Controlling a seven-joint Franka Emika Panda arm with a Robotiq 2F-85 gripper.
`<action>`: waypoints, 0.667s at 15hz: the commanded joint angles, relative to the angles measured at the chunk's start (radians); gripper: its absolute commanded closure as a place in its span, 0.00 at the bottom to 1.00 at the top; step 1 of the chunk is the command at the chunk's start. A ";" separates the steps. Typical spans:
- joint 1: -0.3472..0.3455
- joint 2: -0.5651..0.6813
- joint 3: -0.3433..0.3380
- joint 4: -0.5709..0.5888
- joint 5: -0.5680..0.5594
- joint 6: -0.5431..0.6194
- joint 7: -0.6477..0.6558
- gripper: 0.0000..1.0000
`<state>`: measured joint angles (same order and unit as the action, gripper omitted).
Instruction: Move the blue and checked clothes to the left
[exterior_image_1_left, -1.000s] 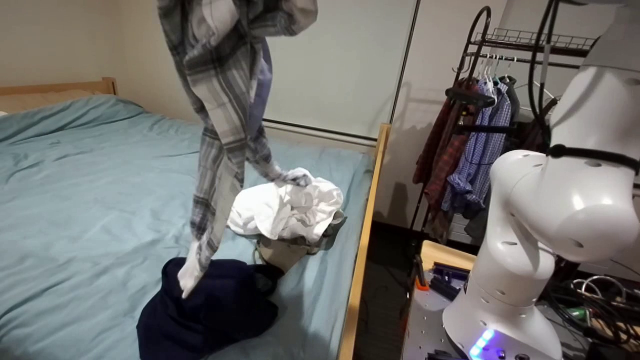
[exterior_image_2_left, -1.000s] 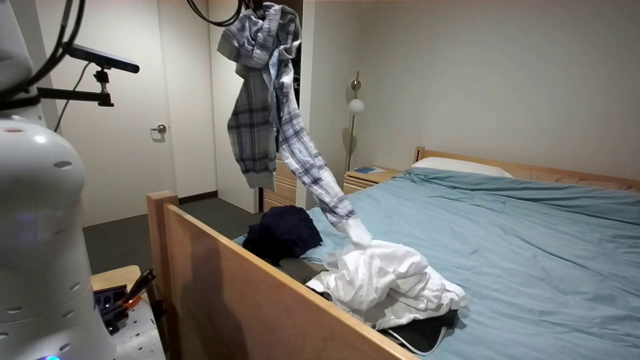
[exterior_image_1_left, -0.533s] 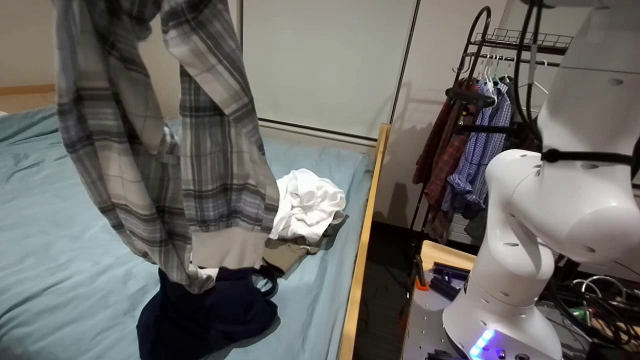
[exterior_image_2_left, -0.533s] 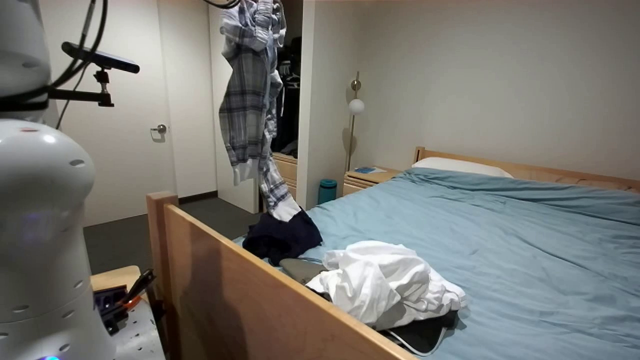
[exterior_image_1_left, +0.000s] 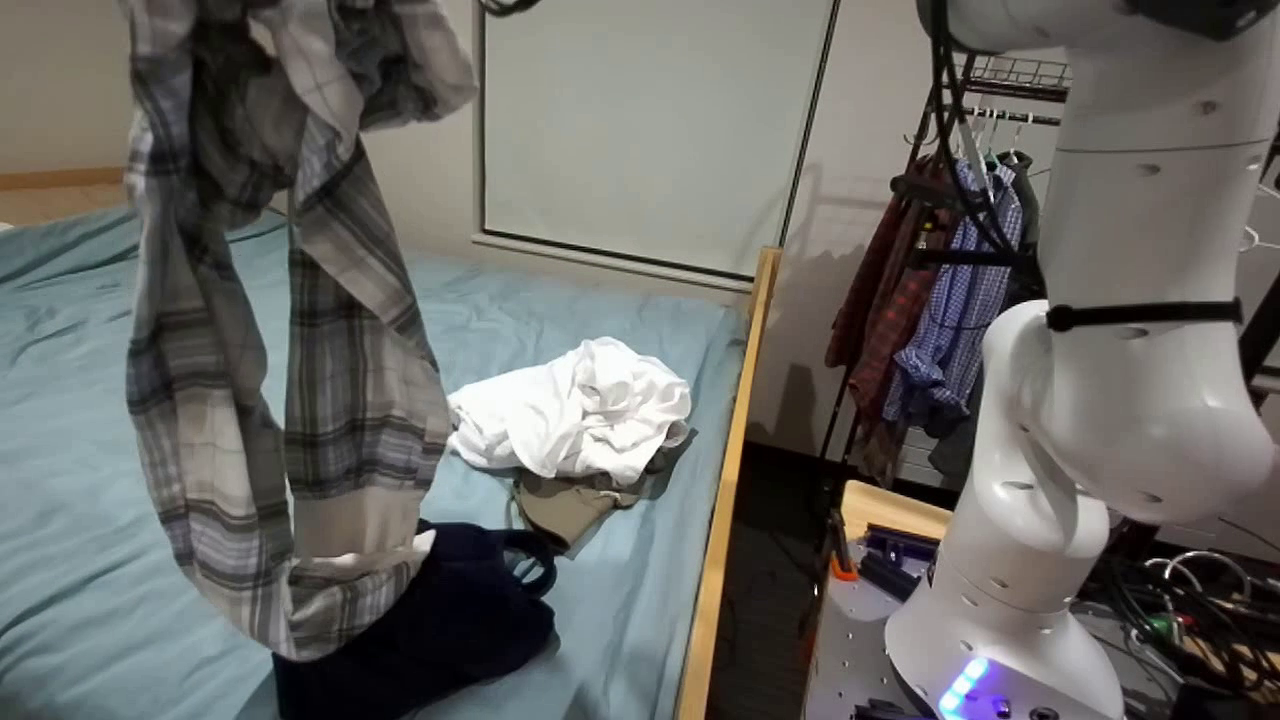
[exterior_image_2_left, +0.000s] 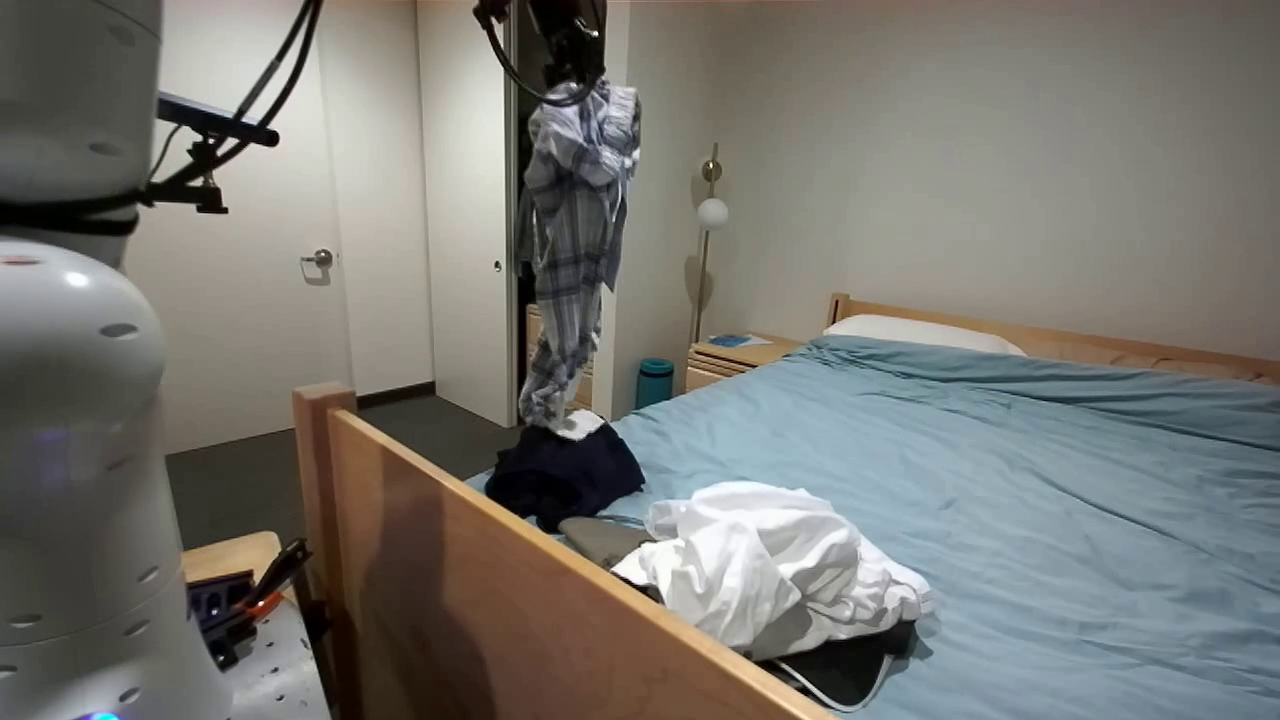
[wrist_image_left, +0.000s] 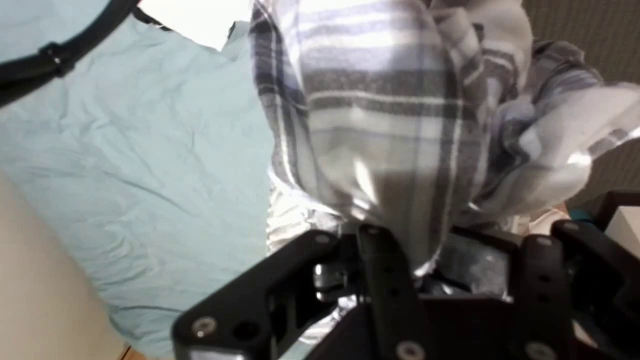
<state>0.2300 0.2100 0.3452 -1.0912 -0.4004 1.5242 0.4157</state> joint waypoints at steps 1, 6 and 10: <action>-0.089 0.046 -0.022 -0.093 0.142 0.047 -0.092 0.97; -0.133 0.158 -0.049 -0.201 0.171 0.024 -0.097 0.97; -0.064 0.211 -0.135 -0.206 0.192 0.030 -0.096 0.90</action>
<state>0.1050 0.4261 0.2895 -1.3029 -0.2390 1.5544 0.3369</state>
